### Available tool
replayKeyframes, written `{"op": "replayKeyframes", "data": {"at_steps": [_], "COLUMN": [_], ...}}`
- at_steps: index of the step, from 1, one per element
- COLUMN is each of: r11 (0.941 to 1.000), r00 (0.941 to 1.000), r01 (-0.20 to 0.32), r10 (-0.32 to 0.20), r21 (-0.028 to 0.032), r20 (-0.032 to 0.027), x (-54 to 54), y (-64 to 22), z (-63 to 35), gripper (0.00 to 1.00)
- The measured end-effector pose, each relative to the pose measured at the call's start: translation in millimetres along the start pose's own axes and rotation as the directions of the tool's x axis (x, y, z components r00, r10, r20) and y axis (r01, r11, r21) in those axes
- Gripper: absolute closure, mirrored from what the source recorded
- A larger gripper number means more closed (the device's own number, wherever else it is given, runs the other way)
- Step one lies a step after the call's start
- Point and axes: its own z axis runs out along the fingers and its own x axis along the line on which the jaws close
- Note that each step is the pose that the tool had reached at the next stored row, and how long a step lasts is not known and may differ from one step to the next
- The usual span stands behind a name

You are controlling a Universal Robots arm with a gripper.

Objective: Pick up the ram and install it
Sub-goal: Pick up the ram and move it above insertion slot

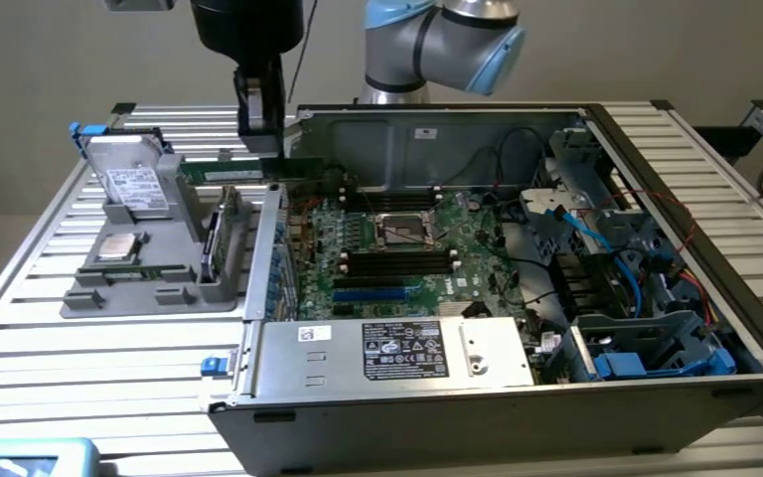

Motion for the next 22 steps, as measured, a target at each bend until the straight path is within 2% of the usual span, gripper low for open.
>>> {"op": "replayKeyframes", "data": {"at_steps": [16, 22], "r11": [1.0, 1.0], "r00": [1.0, 1.0], "r01": [0.0, 0.0], "r10": [0.0, 0.0], "r21": [0.0, 0.0014], "r20": [0.0, -0.0024], "x": [-3.0, -6.1], "y": [-73.1, -99.7], "z": [0.0, 1.0], "gripper": [0.87, 0.87]}}
